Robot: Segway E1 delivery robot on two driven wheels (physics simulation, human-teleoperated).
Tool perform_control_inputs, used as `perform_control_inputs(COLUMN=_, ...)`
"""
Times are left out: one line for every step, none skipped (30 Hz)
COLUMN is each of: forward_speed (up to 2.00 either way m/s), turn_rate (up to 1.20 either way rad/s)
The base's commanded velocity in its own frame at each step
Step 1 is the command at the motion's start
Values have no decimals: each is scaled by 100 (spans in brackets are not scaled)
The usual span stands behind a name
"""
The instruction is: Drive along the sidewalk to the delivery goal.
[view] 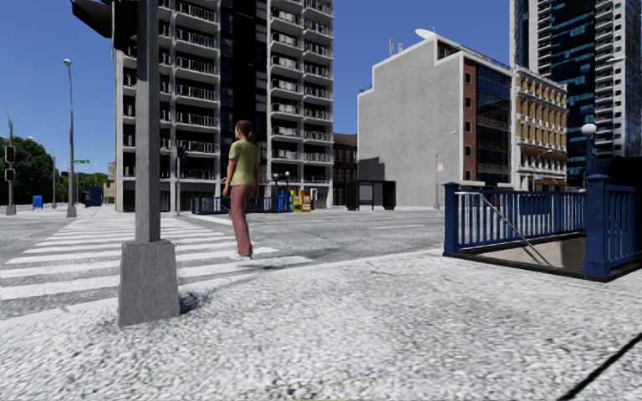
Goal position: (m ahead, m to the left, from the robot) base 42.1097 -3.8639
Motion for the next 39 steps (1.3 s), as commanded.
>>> perform_control_inputs(forward_speed=200, turn_rate=0)
perform_control_inputs(forward_speed=200, turn_rate=0)
perform_control_inputs(forward_speed=200, turn_rate=0)
perform_control_inputs(forward_speed=200, turn_rate=0)
perform_control_inputs(forward_speed=200, turn_rate=0)
perform_control_inputs(forward_speed=200, turn_rate=0)
perform_control_inputs(forward_speed=200, turn_rate=0)
perform_control_inputs(forward_speed=200, turn_rate=2)
perform_control_inputs(forward_speed=200, turn_rate=6)
perform_control_inputs(forward_speed=200, turn_rate=6)
perform_control_inputs(forward_speed=200, turn_rate=9)
perform_control_inputs(forward_speed=198, turn_rate=14)
perform_control_inputs(forward_speed=198, turn_rate=14)
perform_control_inputs(forward_speed=196, turn_rate=21)
perform_control_inputs(forward_speed=193, turn_rate=25)
perform_control_inputs(forward_speed=191, turn_rate=31)
perform_control_inputs(forward_speed=191, turn_rate=31)
perform_control_inputs(forward_speed=191, turn_rate=34)
perform_control_inputs(forward_speed=190, turn_rate=35)
perform_control_inputs(forward_speed=190, turn_rate=39)
perform_control_inputs(forward_speed=190, turn_rate=39)
perform_control_inputs(forward_speed=190, turn_rate=47)
perform_control_inputs(forward_speed=190, turn_rate=51)
perform_control_inputs(forward_speed=190, turn_rate=52)
perform_control_inputs(forward_speed=190, turn_rate=52)
perform_control_inputs(forward_speed=190, turn_rate=53)
perform_control_inputs(forward_speed=190, turn_rate=53)
perform_control_inputs(forward_speed=190, turn_rate=53)
perform_control_inputs(forward_speed=190, turn_rate=53)
perform_control_inputs(forward_speed=190, turn_rate=53)
perform_control_inputs(forward_speed=190, turn_rate=53)
perform_control_inputs(forward_speed=190, turn_rate=53)
perform_control_inputs(forward_speed=190, turn_rate=53)
perform_control_inputs(forward_speed=190, turn_rate=53)
perform_control_inputs(forward_speed=190, turn_rate=53)
perform_control_inputs(forward_speed=190, turn_rate=53)
perform_control_inputs(forward_speed=190, turn_rate=53)
perform_control_inputs(forward_speed=190, turn_rate=53)
perform_control_inputs(forward_speed=190, turn_rate=53)
